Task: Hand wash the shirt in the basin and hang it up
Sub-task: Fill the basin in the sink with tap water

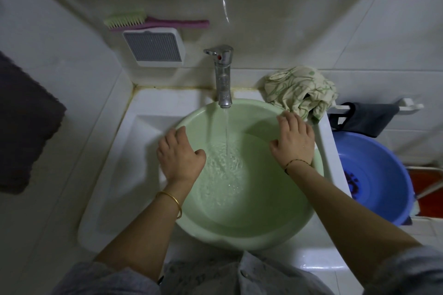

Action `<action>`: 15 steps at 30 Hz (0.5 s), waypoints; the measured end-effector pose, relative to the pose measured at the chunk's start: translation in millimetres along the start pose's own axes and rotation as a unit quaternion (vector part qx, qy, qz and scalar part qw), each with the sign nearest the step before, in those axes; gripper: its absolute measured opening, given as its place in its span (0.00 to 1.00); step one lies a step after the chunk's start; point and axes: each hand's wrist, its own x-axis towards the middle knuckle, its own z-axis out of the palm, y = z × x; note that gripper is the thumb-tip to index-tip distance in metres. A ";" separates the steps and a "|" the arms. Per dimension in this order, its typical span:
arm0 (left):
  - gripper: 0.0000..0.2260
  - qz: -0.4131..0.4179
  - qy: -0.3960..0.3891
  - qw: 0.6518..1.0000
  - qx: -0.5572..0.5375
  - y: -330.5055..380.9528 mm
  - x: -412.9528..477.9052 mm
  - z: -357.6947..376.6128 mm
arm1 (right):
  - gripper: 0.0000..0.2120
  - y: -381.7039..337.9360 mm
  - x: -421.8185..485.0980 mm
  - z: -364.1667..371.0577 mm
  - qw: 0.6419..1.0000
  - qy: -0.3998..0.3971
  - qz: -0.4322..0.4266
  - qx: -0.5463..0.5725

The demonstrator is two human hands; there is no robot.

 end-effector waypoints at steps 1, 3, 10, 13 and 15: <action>0.32 0.001 0.002 1.000 -0.002 0.0 0.1 0.0 | 0.30 -0.2 0.0 -0.2 1.000 -0.001 0.000 0.000; 0.32 0.000 0.002 1.000 -0.005 0.0 -0.2 -0.2 | 0.30 -0.4 -0.1 -0.1 1.000 -0.001 0.001 0.001; 0.32 -0.002 -0.002 1.000 -0.007 0.3 0.1 0.3 | 0.29 0.0 -0.4 1.3 1.000 0.011 -0.001 0.006; 0.32 -0.001 -0.003 1.000 -0.006 -0.2 -0.1 -0.5 | 0.29 0.3 -0.4 1.8 1.000 0.014 -0.002 0.007; 0.32 -0.005 -0.010 1.000 -0.005 0.1 -0.1 -1.3 | 0.30 0.4 -0.2 1.9 1.000 0.001 0.000 0.003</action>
